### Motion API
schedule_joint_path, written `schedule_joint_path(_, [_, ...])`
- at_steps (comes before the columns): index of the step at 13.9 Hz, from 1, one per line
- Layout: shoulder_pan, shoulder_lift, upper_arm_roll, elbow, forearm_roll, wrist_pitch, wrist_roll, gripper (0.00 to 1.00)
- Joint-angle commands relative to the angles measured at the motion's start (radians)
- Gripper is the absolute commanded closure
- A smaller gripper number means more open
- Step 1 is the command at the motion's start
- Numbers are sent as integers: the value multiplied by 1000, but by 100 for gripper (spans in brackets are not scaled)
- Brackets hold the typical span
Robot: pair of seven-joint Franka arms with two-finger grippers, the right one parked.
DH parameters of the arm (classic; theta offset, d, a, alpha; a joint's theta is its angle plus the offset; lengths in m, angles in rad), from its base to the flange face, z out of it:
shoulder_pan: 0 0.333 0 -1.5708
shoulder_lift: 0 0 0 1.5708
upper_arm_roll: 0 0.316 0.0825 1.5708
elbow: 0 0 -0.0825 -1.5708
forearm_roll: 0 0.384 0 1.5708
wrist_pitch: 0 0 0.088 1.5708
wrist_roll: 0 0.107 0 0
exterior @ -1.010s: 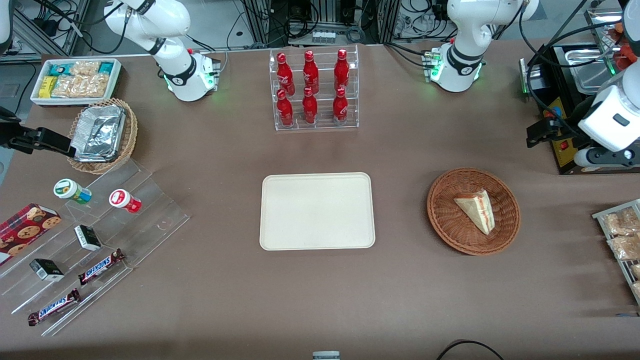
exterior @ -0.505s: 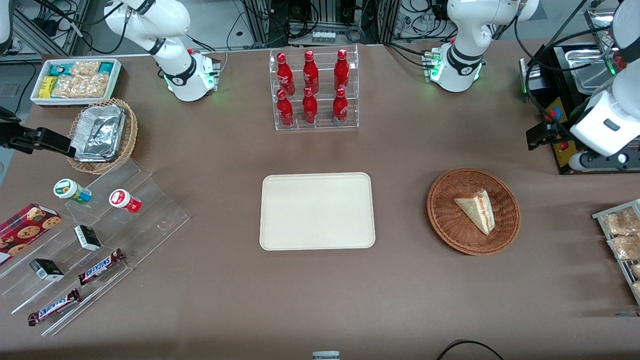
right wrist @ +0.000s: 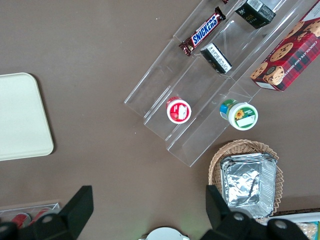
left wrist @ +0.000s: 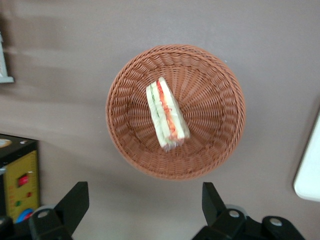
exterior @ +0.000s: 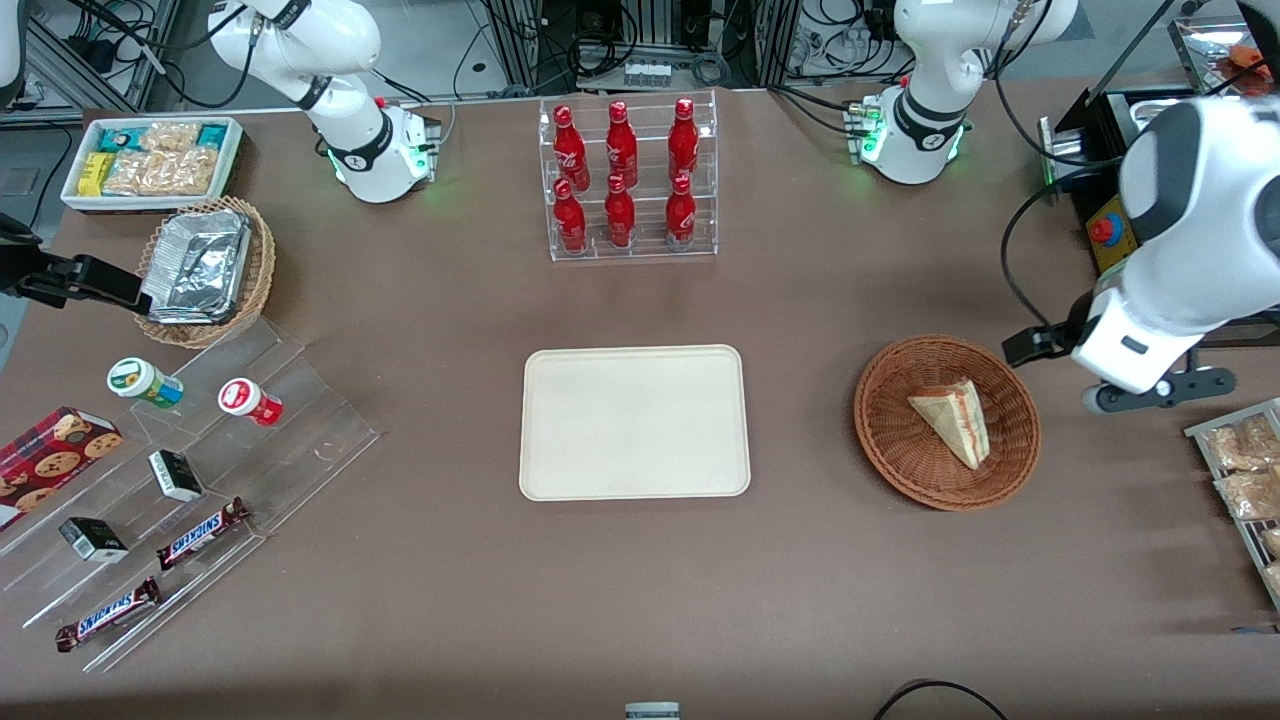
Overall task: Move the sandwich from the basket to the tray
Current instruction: 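Move the left gripper over the wicker basket and lower toward the sandwich, then close the left gripper on the wrapped sandwich in the basket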
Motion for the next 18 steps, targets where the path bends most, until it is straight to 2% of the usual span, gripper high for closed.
schedule_joint_path(1, [15, -80, -7, -213, -2, 196, -130, 0])
schedule_joint_path(5, [15, -62, -5, -397, -17, 503, -293, 0])
schedule_joint_path(11, [23, 18, -2, -483, -36, 695, -342, 0])
schedule_joint_path(18, [21, 111, -2, -508, -36, 810, -393, 0])
